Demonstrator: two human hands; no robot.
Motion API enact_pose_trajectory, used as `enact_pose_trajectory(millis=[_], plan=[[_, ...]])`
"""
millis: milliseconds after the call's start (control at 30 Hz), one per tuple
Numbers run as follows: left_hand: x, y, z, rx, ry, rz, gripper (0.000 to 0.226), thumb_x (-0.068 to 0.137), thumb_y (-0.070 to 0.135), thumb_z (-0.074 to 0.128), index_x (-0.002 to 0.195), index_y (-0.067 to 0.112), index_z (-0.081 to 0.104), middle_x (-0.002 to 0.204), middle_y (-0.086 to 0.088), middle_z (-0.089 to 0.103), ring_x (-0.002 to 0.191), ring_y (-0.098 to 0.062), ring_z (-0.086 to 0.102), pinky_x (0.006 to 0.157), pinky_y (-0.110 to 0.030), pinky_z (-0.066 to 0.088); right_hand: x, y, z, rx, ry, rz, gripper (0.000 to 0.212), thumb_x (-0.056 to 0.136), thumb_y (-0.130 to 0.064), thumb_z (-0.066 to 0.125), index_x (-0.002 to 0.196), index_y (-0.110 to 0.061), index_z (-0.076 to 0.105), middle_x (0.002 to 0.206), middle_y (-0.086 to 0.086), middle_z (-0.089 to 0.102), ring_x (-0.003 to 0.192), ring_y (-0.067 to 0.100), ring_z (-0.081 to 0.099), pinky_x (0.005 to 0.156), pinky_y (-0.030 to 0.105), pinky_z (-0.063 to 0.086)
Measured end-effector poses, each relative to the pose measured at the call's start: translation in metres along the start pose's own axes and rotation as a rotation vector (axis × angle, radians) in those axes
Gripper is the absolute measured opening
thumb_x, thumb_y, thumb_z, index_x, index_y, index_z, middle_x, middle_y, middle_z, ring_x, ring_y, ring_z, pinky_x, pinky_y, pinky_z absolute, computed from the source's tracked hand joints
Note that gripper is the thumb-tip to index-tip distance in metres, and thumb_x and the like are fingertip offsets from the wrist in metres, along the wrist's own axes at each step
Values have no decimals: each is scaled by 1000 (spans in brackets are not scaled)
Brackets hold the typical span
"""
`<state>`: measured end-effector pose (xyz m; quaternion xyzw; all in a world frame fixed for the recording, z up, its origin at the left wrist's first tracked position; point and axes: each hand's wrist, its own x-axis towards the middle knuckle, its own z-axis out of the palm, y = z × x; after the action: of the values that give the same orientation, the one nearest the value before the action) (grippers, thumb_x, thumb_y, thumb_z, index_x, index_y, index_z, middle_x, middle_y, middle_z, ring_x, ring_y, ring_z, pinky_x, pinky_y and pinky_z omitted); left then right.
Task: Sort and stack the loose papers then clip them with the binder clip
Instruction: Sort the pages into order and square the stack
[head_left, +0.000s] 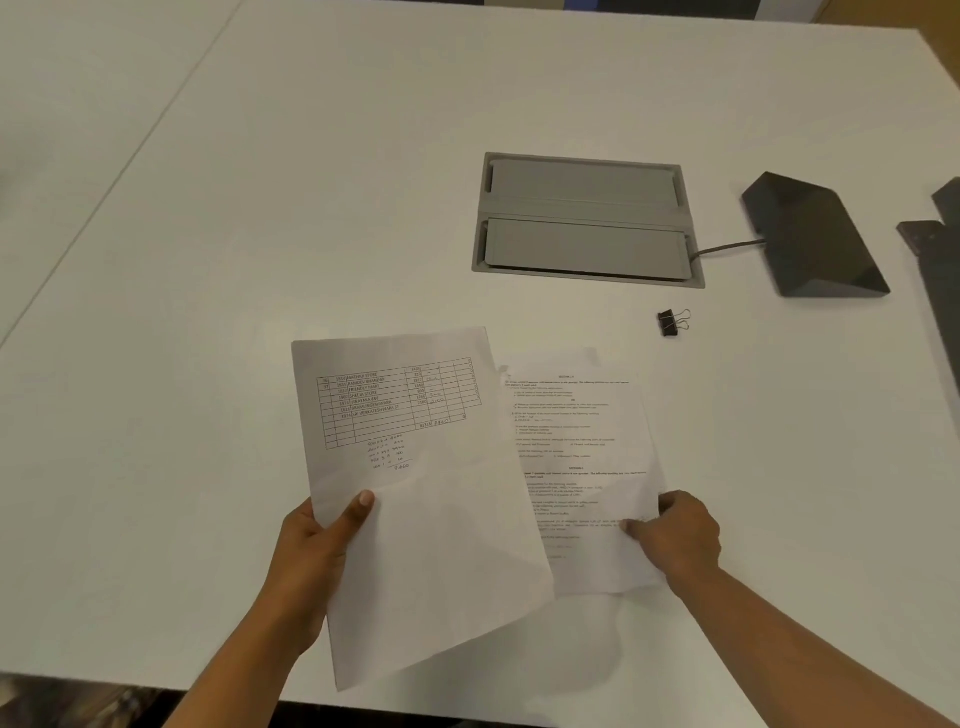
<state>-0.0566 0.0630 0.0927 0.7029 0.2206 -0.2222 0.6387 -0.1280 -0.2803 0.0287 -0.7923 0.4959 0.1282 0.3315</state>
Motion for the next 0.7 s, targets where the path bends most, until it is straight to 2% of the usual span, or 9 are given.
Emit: enact_pose_trajectory(millis=[67, 100, 200, 367, 467, 567, 600, 700], plan=[[1, 1, -2, 2, 7, 4, 28, 91, 34, 65, 115, 20, 66, 97, -6, 79, 86, -35, 74, 72, -47, 61, 2, 3, -4, 55, -22, -3, 28, 71, -18, 83, 84, 0, 67, 88, 13, 71, 75, 30, 64, 66, 37, 53], [2, 1, -3, 1, 10, 5, 29, 91, 33, 65, 116, 20, 66, 98, -6, 78, 86, -35, 74, 72, -47, 61, 3, 4, -7, 93, -33, -6, 25, 74, -19, 82, 83, -1, 67, 85, 11, 71, 74, 29, 64, 68, 38, 54], [5, 3, -8, -4, 20, 8, 29, 92, 31, 65, 118, 18, 65, 101, -9, 77, 87, -35, 73, 71, -46, 60, 0, 7, -21, 240, -78, -43, 18, 82, -18, 75, 97, -10, 70, 86, 4, 68, 77, 25, 63, 70, 35, 53], [11, 5, -16, 11, 63, 20, 28, 93, 29, 64, 117, 16, 65, 101, -9, 76, 86, -34, 72, 69, -43, 58, -8, 15, -49, 464, -83, -117, 33, 85, -8, 72, 118, -4, 66, 102, 11, 68, 90, 30, 64, 80, 34, 48], [14, 7, -18, 26, 88, 33, 26, 94, 28, 63, 117, 16, 65, 101, -8, 75, 86, -35, 71, 71, -44, 58, -7, 23, -62, 589, -48, -107, 33, 84, -8, 73, 116, -5, 65, 107, 12, 70, 101, 34, 66, 91, 40, 50], [15, 9, -14, 29, 108, 57, 19, 96, 25, 62, 114, 19, 64, 98, -4, 74, 84, -29, 71, 64, -35, 56, -9, 28, -73, 706, -56, -116, 39, 84, -8, 72, 122, -10, 63, 115, 11, 70, 106, 33, 66, 98, 46, 49], [15, 9, -12, 25, 109, 60, 18, 96, 24, 61, 113, 19, 63, 98, -3, 73, 83, -27, 70, 63, -34, 55, -11, 28, -76, 748, -72, -127, 44, 82, -10, 73, 125, -12, 61, 116, 8, 71, 105, 30, 67, 96, 44, 51], [14, 8, -4, 30, 85, 58, 18, 96, 24, 61, 113, 19, 64, 97, -3, 75, 79, -24, 72, 57, -31, 56, -22, 21, -86, 869, -198, -177, 52, 74, -18, 74, 125, -18, 61, 115, -1, 74, 100, 17, 72, 80, 27, 58]])
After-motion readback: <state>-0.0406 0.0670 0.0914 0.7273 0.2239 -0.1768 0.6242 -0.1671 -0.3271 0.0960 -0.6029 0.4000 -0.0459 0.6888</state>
